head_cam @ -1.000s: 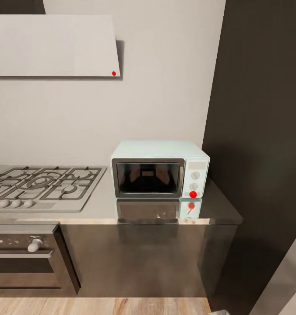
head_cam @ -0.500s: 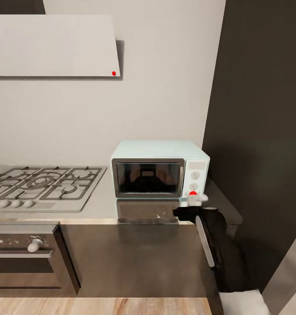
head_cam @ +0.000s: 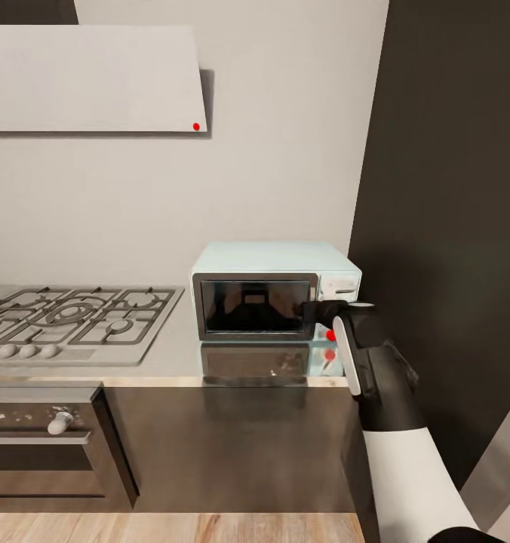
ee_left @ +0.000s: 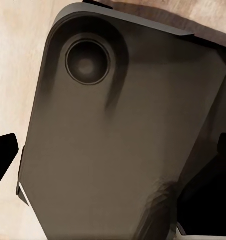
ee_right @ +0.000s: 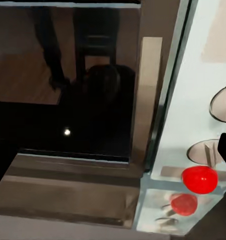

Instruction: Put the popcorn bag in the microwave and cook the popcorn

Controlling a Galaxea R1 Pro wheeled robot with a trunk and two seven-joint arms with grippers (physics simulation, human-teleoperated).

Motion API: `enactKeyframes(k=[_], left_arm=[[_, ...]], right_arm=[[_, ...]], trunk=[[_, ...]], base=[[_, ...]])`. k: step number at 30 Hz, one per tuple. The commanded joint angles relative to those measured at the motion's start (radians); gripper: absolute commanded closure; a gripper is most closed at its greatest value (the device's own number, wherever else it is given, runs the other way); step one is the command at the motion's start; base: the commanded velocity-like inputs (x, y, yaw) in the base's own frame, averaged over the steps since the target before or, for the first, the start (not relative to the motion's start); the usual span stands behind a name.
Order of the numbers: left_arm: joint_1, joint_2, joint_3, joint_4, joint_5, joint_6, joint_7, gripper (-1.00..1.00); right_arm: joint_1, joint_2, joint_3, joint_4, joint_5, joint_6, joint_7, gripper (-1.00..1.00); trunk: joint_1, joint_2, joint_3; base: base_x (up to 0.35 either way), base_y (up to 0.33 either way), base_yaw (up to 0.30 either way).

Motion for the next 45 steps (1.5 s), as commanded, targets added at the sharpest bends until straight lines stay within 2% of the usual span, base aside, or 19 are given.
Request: enactKeyframes(k=[1, 5, 7, 8, 9, 12, 17, 22, 24, 25, 28, 34, 45], left_arm=[[0.0, 0.0, 0.005, -0.001, 0.001, -0.001, 0.001, -1.0], [0.0, 0.0, 0.005, -0.001, 0.001, -0.001, 0.001, -1.0], [0.0, 0.0, 0.005, -0.001, 0.001, -0.001, 0.0, -1.0], [0.0, 0.0, 0.005, -0.001, 0.001, -0.001, 0.0, -1.0], [0.0, 0.0, 0.005, -0.001, -0.001, -0.001, 0.0, -1.0], [0.0, 0.0, 0.005, -0.001, -0.004, -0.001, -0.001, -1.0], [0.0, 0.0, 0.004, -0.001, -0.005, -0.001, -0.001, -1.0], [0.0, 0.0, 0.004, -0.001, -0.005, -0.001, -0.001, -1.0], [0.0, 0.0, 0.003, -0.001, -0.004, -0.001, -0.001, -1.0], [0.0, 0.0, 0.004, -0.001, -0.004, -0.001, -0.001, -1.0], [0.0, 0.0, 0.004, -0.001, -0.003, -0.001, -0.001, -1.0], [0.0, 0.0, 0.003, -0.001, 0.0, -0.001, -0.001, -1.0], [0.0, 0.0, 0.003, -0.001, -0.002, -0.001, -0.002, -1.0]], right_arm=[[-0.001, -0.002, 0.001, 0.018, 0.006, -0.011, 0.001, -1.0], [0.001, -0.009, -0.005, 0.121, 0.006, -0.094, -0.002, -1.0], [0.009, -0.012, -0.014, 0.206, 0.005, -0.193, -0.004, -1.0], [0.011, -0.012, -0.019, 0.298, 0.005, -0.267, -0.013, -1.0], [0.011, -0.013, -0.022, 0.34, 0.005, -0.314, -0.014, -1.0], [0.012, -0.015, -0.038, 0.381, 0.004, -0.382, -0.013, -1.0], [0.012, -0.015, -0.045, 0.388, 0.009, -0.395, -0.015, -1.0], [0.012, -0.036, -0.048, 0.385, 0.004, -0.397, -0.054, -1.0], [0.012, -0.038, -0.072, 0.384, 0.003, -0.398, -0.059, -1.0], [0.012, -0.038, -0.113, 0.382, 0.004, -0.399, -0.06, -1.0], [0.012, -0.035, -0.141, 0.384, 0.014, -0.4, -0.061, -1.0], [0.012, -0.03, -0.145, 0.391, 0.017, -0.4, -0.063, -1.0], [0.012, -0.034, -0.144, 0.391, 0.016, -0.4, -0.061, -1.0]], trunk=[[0.0, -0.001, -0.001], [0.0, -0.001, -0.001], [0.0, -0.001, -0.001], [0.0, -0.001, -0.001], [0.0, -0.001, -0.001], [0.0, -0.001, -0.001], [0.0, -0.001, -0.001], [0.0, -0.001, -0.001], [0.0, -0.001, -0.001], [0.0, -0.001, -0.001], [0.0, -0.001, -0.001], [0.0, -0.001, -0.001], [0.0, -0.001, -0.001]], base=[[0.0, 0.0, 0.0], [0.0, 0.0, 0.0], [0.0, 0.0, 0.0], [0.0, 0.052, 0.0], [0.0, 0.072, 0.0], [0.0, 0.063, 0.0], [0.0, 0.004, 0.0], [0.0, 0.0, 0.0], [0.0, 0.0, 0.0], [0.0, 0.0, 0.0], [0.0, 0.0, 0.0], [0.0, 0.043, 0.0], [0.0, 0.104, 0.0]])
